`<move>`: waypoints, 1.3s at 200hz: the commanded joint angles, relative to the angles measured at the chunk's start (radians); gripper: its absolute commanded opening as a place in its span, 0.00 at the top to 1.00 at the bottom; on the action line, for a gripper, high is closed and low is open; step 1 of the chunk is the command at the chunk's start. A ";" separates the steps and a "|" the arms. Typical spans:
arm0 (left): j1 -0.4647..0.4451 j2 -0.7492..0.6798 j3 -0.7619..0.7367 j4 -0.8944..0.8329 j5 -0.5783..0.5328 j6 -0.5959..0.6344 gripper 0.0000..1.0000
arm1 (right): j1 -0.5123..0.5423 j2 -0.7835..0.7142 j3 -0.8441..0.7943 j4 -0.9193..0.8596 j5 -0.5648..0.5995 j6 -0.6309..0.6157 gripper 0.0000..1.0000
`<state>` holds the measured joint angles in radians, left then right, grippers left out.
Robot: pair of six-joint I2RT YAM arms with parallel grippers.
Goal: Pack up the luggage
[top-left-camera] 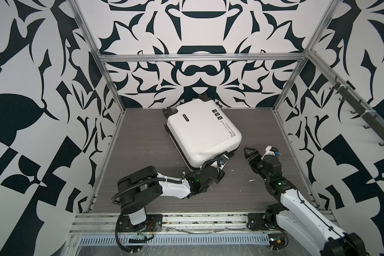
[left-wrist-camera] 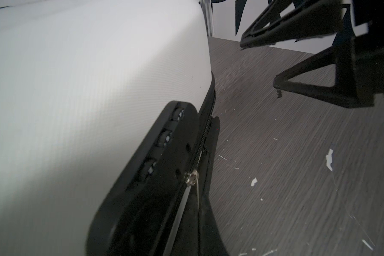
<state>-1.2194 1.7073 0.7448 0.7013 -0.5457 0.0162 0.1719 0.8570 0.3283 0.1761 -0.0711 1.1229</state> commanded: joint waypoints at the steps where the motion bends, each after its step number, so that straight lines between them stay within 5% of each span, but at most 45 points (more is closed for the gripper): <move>1: -0.013 -0.054 -0.011 0.073 0.056 -0.009 1.00 | -0.104 0.110 0.089 0.064 -0.224 -0.039 0.22; 37: -0.014 -0.059 -0.018 0.056 0.066 -0.029 1.00 | -0.213 0.348 0.221 0.186 -0.372 -0.021 0.24; 101: -0.014 -0.062 -0.025 0.047 0.085 -0.092 1.00 | -0.191 0.656 0.325 0.436 -0.556 0.062 0.36; 260: -0.057 0.036 0.049 0.086 0.108 -0.118 1.00 | 0.181 0.497 0.123 0.481 -0.176 0.158 0.44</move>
<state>-1.2442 1.7191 0.7433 0.7143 -0.5240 -0.0937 0.2607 1.3808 0.4511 0.6304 -0.2588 1.2884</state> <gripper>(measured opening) 0.044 0.562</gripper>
